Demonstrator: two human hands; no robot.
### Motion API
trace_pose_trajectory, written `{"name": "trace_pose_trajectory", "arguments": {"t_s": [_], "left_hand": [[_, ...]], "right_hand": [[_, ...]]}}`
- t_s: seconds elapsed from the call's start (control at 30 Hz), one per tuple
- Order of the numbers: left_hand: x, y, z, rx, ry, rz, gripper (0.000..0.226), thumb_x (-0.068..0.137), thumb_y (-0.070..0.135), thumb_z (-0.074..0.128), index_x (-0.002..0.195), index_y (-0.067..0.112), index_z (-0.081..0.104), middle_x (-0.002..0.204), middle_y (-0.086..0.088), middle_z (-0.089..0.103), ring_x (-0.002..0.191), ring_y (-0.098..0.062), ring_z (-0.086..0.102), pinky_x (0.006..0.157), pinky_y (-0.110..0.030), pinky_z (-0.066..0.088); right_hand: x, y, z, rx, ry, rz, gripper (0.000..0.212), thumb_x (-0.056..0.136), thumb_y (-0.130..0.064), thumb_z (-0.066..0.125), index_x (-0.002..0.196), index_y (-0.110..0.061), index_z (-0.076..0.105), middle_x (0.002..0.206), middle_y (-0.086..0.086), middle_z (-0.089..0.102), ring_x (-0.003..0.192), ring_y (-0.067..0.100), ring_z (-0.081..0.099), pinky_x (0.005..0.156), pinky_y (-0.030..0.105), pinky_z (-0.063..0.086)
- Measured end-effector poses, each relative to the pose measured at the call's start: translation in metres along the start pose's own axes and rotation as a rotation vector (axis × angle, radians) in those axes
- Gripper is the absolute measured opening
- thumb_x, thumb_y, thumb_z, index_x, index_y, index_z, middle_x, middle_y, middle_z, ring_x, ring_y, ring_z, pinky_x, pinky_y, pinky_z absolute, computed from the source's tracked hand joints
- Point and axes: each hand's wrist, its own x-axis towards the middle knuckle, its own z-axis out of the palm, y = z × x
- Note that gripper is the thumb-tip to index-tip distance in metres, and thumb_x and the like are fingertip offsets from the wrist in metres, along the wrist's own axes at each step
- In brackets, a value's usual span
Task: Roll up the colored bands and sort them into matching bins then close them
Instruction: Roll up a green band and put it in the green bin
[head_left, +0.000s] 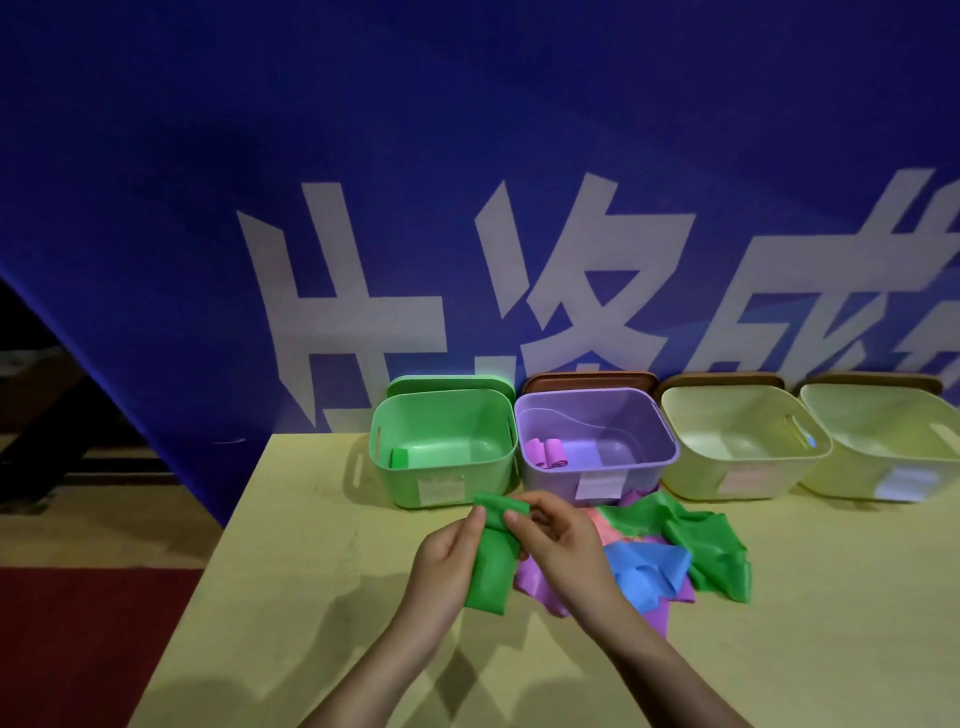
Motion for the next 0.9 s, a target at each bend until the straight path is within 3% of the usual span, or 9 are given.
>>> {"name": "trace_pose_trajectory", "arguments": {"t_s": [0.13,0.23,0.33,0.47,0.6,0.73,0.83,0.9], "left_hand": [[0.005,0.004,0.010,-0.080,0.037,-0.021,0.030,0.097,0.022,0.050,0.078,0.013,0.071,0.070,-0.001,0.070,0.065,-0.012,0.062,0.057,-0.016,0.046],[0.011,0.009,0.016,-0.165,0.035,-0.091,0.027,0.096,0.021,0.051,0.081,0.012,0.071,0.072,-0.003,0.071,0.063,-0.011,0.063,0.055,-0.018,0.047],[0.021,0.012,0.024,-0.162,0.045,-0.174,0.025,0.097,0.025,0.050,0.084,0.014,0.068,0.066,0.000,0.064,0.060,-0.014,0.055,0.054,-0.022,0.038],[0.034,0.020,0.037,-0.213,0.069,-0.211,0.022,0.096,0.020,0.041,0.080,0.014,0.055,0.050,0.005,0.045,0.044,-0.009,0.039,0.043,-0.018,0.024],[0.039,0.021,0.047,-0.354,0.013,-0.207,0.026,0.096,0.017,0.031,0.076,0.012,0.046,0.049,0.005,0.036,0.036,-0.005,0.025,0.036,-0.015,0.014],[0.044,0.015,0.053,-0.455,-0.067,-0.191,0.037,0.098,0.022,0.024,0.072,0.008,0.046,0.047,0.001,0.033,0.034,-0.006,0.021,0.034,-0.014,0.015],[0.049,0.011,0.055,-0.444,-0.082,-0.193,0.040,0.099,0.032,0.031,0.070,0.011,0.048,0.047,0.000,0.030,0.032,-0.007,0.022,0.035,-0.015,0.015],[0.049,0.010,0.054,-0.391,-0.064,-0.179,0.035,0.097,0.028,0.041,0.069,0.009,0.049,0.045,0.000,0.030,0.032,-0.007,0.025,0.036,-0.015,0.015]], "right_hand": [[0.008,0.000,-0.008,-0.053,-0.018,-0.035,0.026,0.089,0.000,0.062,0.082,-0.025,0.068,0.065,-0.004,0.063,0.060,0.004,0.055,0.058,0.023,0.046],[0.020,0.001,-0.022,-0.248,-0.085,-0.169,0.015,0.087,-0.021,0.062,0.085,-0.035,0.066,0.070,-0.007,0.062,0.064,0.003,0.054,0.061,0.022,0.045],[0.036,0.002,-0.037,-0.425,-0.163,-0.276,0.012,0.087,-0.032,0.058,0.095,-0.028,0.066,0.075,-0.015,0.063,0.067,0.006,0.057,0.064,0.020,0.046],[0.056,0.001,-0.050,-0.482,-0.208,-0.387,0.019,0.087,-0.030,0.061,0.100,-0.019,0.070,0.084,-0.026,0.061,0.073,-0.005,0.056,0.069,0.011,0.043],[0.068,0.002,-0.063,-0.485,-0.273,-0.435,0.018,0.088,-0.028,0.062,0.105,-0.024,0.067,0.088,-0.009,0.067,0.077,0.004,0.060,0.071,0.017,0.047],[0.074,0.001,-0.072,-0.533,-0.333,-0.458,0.020,0.089,-0.027,0.060,0.108,-0.022,0.068,0.089,-0.006,0.066,0.076,0.005,0.059,0.071,0.016,0.046],[0.076,-0.001,-0.080,-0.607,-0.377,-0.464,0.023,0.090,-0.026,0.058,0.109,-0.019,0.068,0.088,-0.003,0.066,0.077,0.005,0.057,0.073,0.008,0.040],[0.077,-0.001,-0.081,-0.656,-0.420,-0.465,0.024,0.089,-0.025,0.057,0.110,-0.023,0.067,0.087,-0.001,0.066,0.076,0.007,0.056,0.072,0.009,0.040]]}}
